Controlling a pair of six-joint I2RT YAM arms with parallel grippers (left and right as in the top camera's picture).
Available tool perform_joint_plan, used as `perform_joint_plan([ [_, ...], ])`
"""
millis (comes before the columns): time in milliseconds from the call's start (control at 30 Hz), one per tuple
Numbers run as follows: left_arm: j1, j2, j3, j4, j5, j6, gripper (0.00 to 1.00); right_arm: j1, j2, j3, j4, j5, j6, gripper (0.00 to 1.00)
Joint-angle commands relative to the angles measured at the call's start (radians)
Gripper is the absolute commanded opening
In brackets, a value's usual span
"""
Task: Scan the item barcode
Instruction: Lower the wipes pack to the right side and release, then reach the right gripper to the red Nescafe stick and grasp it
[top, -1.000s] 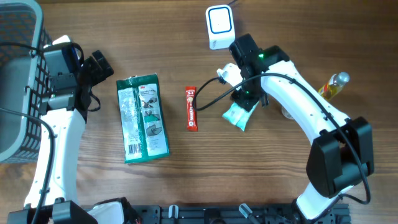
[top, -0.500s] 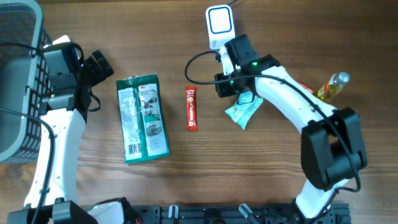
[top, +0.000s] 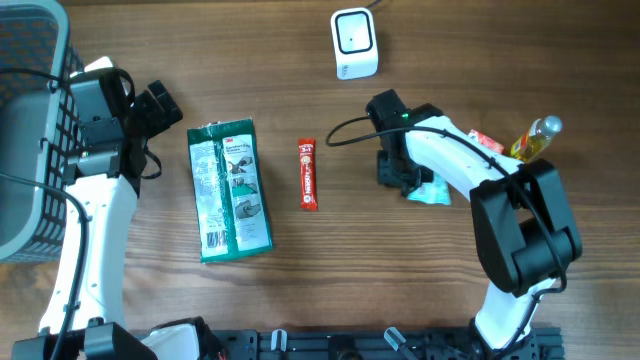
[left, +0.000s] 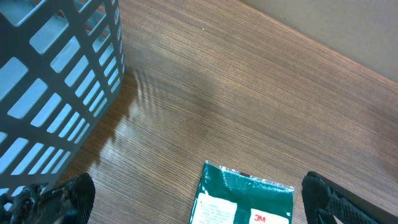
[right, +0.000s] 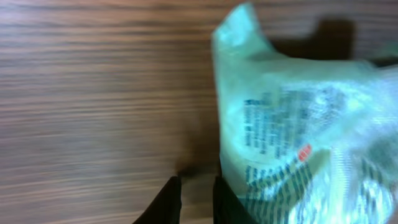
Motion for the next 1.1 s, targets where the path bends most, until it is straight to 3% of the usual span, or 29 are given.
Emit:
perform_joint_plan([
  [0, 0.003, -0.009, 0.011, 0.003, -0.006, 0.008, 1.00, -0.017, 0.009, -0.003, -0.023, 0.137, 0.013, 0.22],
  [133, 0.003, -0.009, 0.011, 0.003, -0.006, 0.008, 1.00, -0.014, 0.008, 0.072, -0.043, 0.017, -0.110, 0.30],
  [233, 0.003, -0.009, 0.011, 0.003, -0.006, 0.008, 1.00, -0.012, 0.007, 0.233, -0.070, -0.304, -0.152, 0.29],
  [333, 0.003, -0.009, 0.011, 0.003, -0.006, 0.008, 1.00, 0.020, 0.007, 0.293, 0.051, -0.583, -0.134, 0.26],
  [467, 0.003, -0.009, 0.011, 0.003, -0.006, 0.008, 1.00, 0.114, 0.011, 0.287, 0.091, -0.455, -0.010, 0.26],
  [800, 0.003, -0.009, 0.011, 0.003, -0.006, 0.008, 1.00, 0.407, 0.011, 0.262, 0.176, 0.005, 0.148, 0.31],
  [1067, 0.003, -0.009, 0.011, 0.003, -0.006, 0.008, 1.00, 0.455, 0.011, 0.155, 0.216, 0.065, 0.246, 0.30],
])
